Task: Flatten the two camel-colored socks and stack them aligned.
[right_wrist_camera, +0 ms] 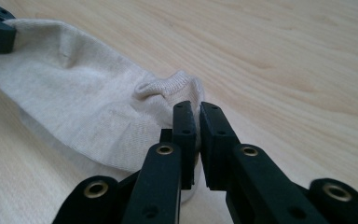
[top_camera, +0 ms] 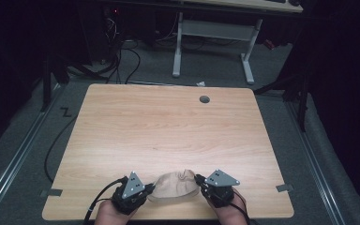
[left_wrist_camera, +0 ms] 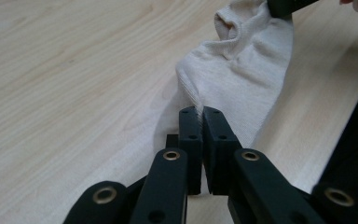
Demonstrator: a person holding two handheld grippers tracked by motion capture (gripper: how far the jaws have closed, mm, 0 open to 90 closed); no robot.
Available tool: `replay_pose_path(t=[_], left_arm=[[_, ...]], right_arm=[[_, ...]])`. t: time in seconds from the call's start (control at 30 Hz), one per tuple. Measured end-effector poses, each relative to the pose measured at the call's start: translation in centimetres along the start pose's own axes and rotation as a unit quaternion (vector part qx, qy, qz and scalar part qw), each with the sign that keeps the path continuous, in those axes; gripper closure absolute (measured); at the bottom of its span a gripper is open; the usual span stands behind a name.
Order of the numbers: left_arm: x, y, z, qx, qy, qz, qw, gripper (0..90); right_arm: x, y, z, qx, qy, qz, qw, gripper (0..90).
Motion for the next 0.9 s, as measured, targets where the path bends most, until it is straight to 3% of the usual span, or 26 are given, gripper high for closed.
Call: replay_pose_path(t=[0.2,0.23,0.3,0.43,0.6,0.7,0.77,0.9], left_arm=[[0.1,-1.0,1.7,-0.053,-0.002,0.005,0.9986,85.8],[0.1,-1.0,1.7,-0.053,-0.002,0.005,0.9986,85.6],[-0.3,-1.8,2.4,-0.077,-0.003,-0.007,0.9970,85.1],[-1.1,-2.3,2.6,-0.084,-0.007,-0.021,0.9962,81.9],[-1.9,-2.6,2.3,-0.077,0.003,-0.023,0.9967,74.3],[-2.2,-2.2,1.9,-0.062,0.010,-0.024,0.9977,65.0],[-2.8,-1.5,1.3,-0.032,0.019,-0.029,0.9989,59.7],[-4.4,-0.8,0.8,-0.012,0.029,-0.046,0.9984,54.4]], right_arm=[[-0.4,-0.9,1.5,-0.033,0.000,-0.006,0.9994,84.9],[-0.5,-1.2,1.8,-0.041,0.001,-0.007,0.9991,84.8],[-0.5,-1.7,2.2,-0.058,0.001,-0.006,0.9983,84.3],[-0.5,-2.3,2.7,-0.071,-0.001,-0.007,0.9975,82.1],[-0.5,-2.2,2.5,-0.067,-0.007,-0.013,0.9976,76.7],[-0.3,-1.3,1.6,-0.038,-0.016,-0.017,0.9990,71.3],[0.1,-0.8,1.1,-0.021,-0.020,-0.009,0.9995,69.4],[1.3,-0.6,1.0,-0.012,-0.031,0.007,0.9994,65.4]])
Point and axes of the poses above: each handheld gripper's, and its own axes: y roughly backward along the jaws, z roughly out of its underside, x roughly to its right, the point moved 7 cm from there along -y, roughly forward along the jaws, and after that the axes turned 2 degrees about -y, right-handed, at the moved point
